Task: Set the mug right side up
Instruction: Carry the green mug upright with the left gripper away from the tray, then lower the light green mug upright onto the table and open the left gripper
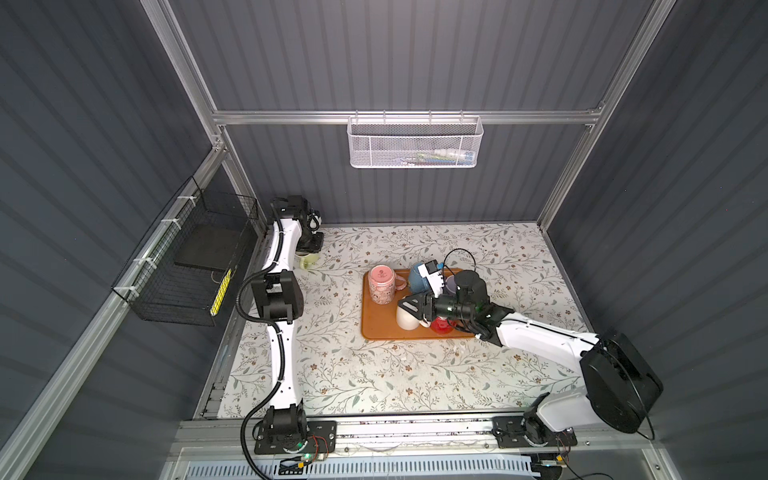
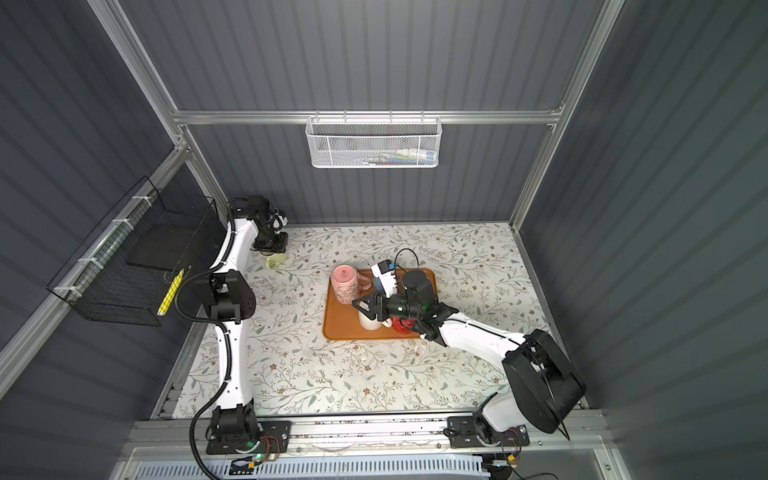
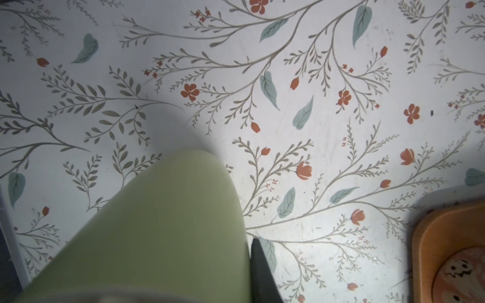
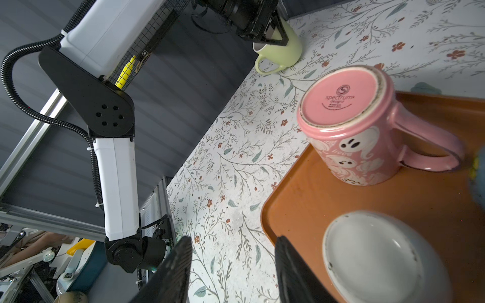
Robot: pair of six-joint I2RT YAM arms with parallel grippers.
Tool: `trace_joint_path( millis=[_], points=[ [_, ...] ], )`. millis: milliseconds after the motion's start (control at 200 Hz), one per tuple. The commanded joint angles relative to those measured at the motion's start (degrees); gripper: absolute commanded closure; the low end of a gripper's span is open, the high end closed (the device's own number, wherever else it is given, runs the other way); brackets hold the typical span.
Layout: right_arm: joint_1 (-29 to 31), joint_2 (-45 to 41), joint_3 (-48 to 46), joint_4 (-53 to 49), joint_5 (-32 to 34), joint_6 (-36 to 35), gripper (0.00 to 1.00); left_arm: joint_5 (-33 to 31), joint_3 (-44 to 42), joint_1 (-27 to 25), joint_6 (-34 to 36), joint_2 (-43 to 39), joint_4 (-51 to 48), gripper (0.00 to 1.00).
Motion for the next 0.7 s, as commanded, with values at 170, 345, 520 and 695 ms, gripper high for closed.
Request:
trace_joint_path(
  millis=[170,345,520,695],
  points=[
    [0.52,1.53,2.08,0.07,0.4,0.16,0.47,-2.61,-0.51,0.41,3.66,-0.1,0.04,1.0],
    [0.69,1.8,2.2,0.16,0.48,0.22,0.47,-2.03,-0.44,0.38,3.44,0.88,-0.09,1.0],
    [0.85,2.31,2.11,0.75,0.52,0.58,0.47,-2.79,-1.06,0.33,3.71,0.19,0.39,1.0],
    [0.96,2.82,2.29,1.22,0.33,0.88,0.47,-2.54,-1.47,0.33,4.01,-0.51,0.38,0.96]
  ],
)
